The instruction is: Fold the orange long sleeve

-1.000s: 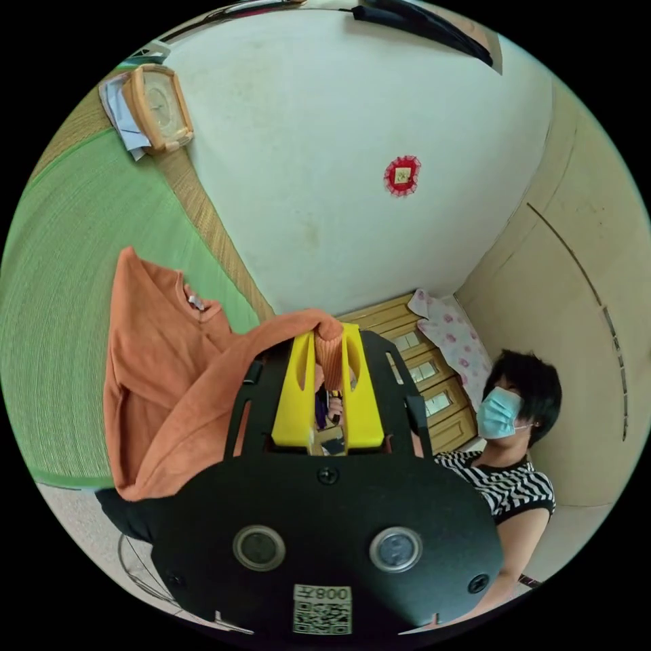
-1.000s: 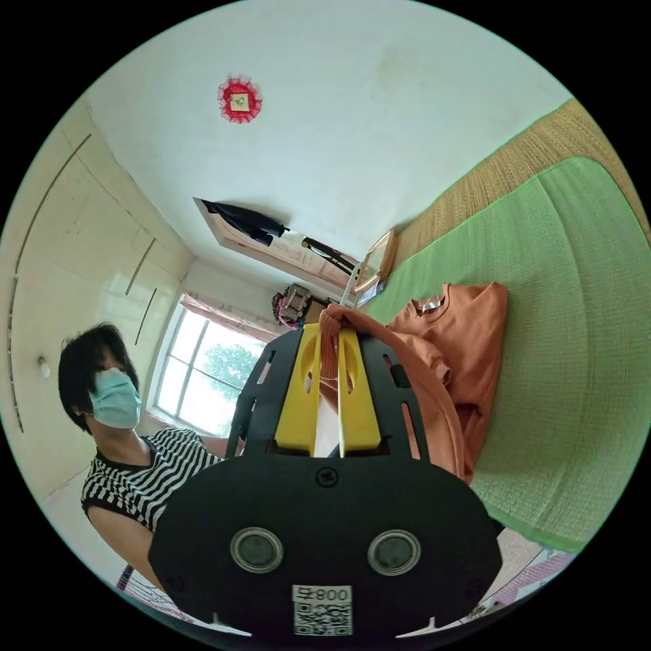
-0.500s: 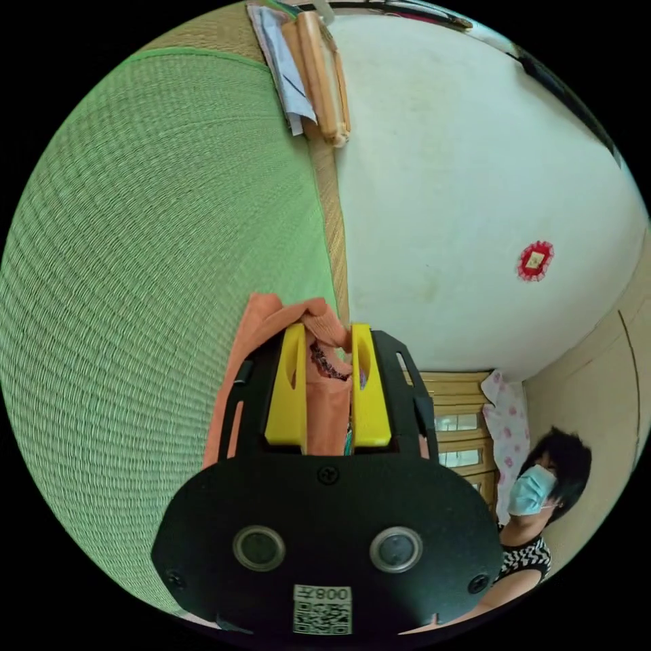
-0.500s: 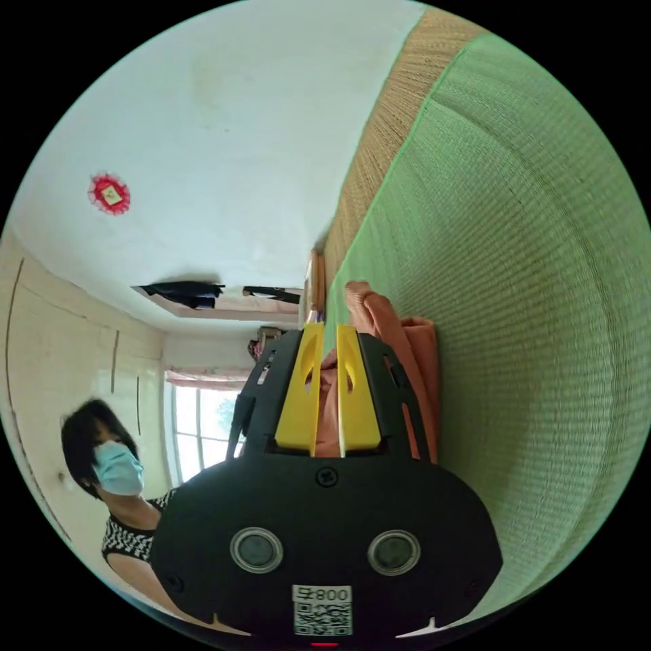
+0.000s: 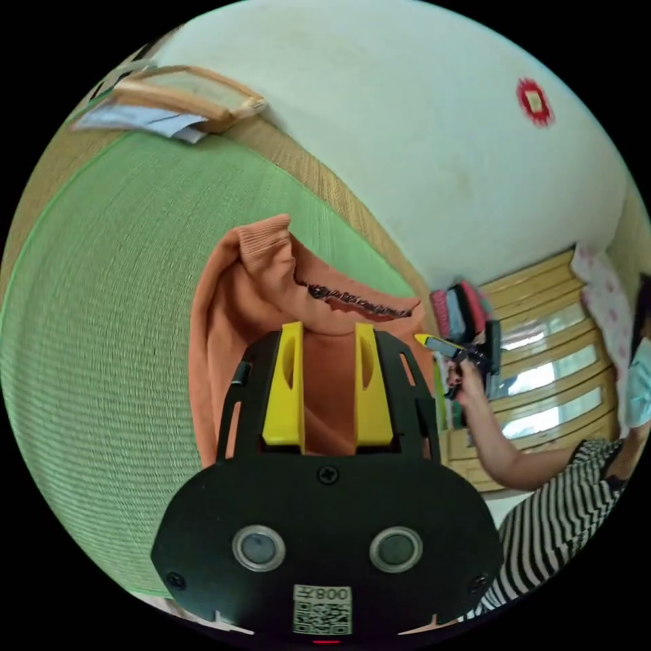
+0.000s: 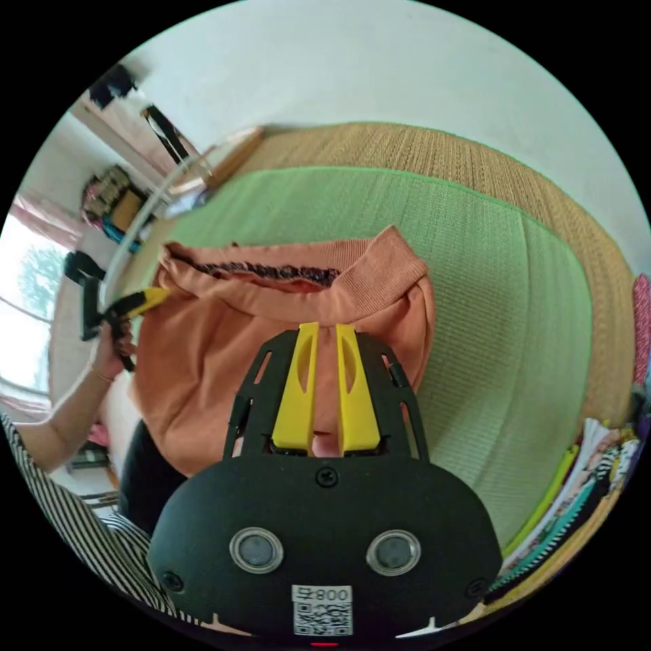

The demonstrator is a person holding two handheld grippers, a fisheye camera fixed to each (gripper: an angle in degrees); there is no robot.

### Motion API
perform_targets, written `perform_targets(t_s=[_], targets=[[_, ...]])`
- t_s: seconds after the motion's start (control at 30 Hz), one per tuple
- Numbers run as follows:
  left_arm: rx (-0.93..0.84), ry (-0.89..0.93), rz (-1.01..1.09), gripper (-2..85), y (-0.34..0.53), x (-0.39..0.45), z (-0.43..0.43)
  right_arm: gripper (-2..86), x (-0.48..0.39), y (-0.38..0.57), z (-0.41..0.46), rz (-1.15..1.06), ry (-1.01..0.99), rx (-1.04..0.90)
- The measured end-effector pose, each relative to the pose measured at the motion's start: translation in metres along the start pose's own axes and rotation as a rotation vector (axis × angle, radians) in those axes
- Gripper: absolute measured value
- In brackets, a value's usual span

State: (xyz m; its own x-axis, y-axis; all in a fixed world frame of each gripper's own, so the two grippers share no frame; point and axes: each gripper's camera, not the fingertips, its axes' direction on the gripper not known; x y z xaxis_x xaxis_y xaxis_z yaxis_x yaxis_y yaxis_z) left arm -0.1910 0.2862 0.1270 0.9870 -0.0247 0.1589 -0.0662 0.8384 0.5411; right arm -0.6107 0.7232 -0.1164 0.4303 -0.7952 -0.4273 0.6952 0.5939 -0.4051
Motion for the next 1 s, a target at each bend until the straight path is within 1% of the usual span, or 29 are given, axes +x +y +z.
perform_targets(t_s=[0.07, 0.1, 0.13, 0.17, 0.3, 0.4, 0.57, 0.67, 0.77, 0.9, 1.0], targets=[[-0.117, -0.19, 0.066, 10.7, -0.016, 0.028, 0.014, 5.8, -0.03, -0.018, 0.031, -0.05, 0.128, -0.115], [-0.149, -0.224, 0.08, 10.5, -0.019, 0.033, 0.018, 5.9, -0.036, -0.02, 0.035, -0.059, 0.153, -0.129], [-0.169, -0.309, 0.115, 8.6, -0.023, 0.045, 0.021, 5.7, -0.048, -0.021, 0.029, -0.066, 0.181, -0.077], [-0.173, -0.375, 0.131, 6.9, -0.026, 0.056, 0.019, 5.3, -0.054, -0.024, 0.028, -0.06, 0.195, -0.081], [-0.2, -0.36, 0.149, 2.8, -0.032, 0.076, 0.004, 1.7, -0.065, -0.029, 0.016, -0.065, 0.188, -0.076], [-0.153, -0.289, 0.142, 1.3, -0.033, 0.094, -0.019, 0.3, -0.062, -0.03, -0.003, -0.055, 0.133, -0.059], [-0.014, -0.227, 0.206, 0.7, -0.031, 0.141, -0.068, -0.2, -0.056, -0.016, -0.074, -0.048, 0.008, 0.086], [0.054, -0.221, 0.241, 0.6, -0.036, 0.163, -0.092, -0.3, -0.057, -0.007, -0.122, -0.055, -0.027, 0.205], [0.082, -0.25, 0.245, 0.5, -0.044, 0.174, -0.104, -0.4, -0.053, -0.007, -0.148, -0.045, -0.02, 0.274], [0.063, -0.274, 0.202, 0.5, -0.056, 0.171, -0.1, -0.4, -0.036, -0.02, -0.131, -0.007, -0.023, 0.259], [-0.006, -0.327, 0.163, 0.6, -0.063, 0.163, -0.083, -0.3, -0.023, -0.032, -0.093, 0.016, -0.004, 0.202]])
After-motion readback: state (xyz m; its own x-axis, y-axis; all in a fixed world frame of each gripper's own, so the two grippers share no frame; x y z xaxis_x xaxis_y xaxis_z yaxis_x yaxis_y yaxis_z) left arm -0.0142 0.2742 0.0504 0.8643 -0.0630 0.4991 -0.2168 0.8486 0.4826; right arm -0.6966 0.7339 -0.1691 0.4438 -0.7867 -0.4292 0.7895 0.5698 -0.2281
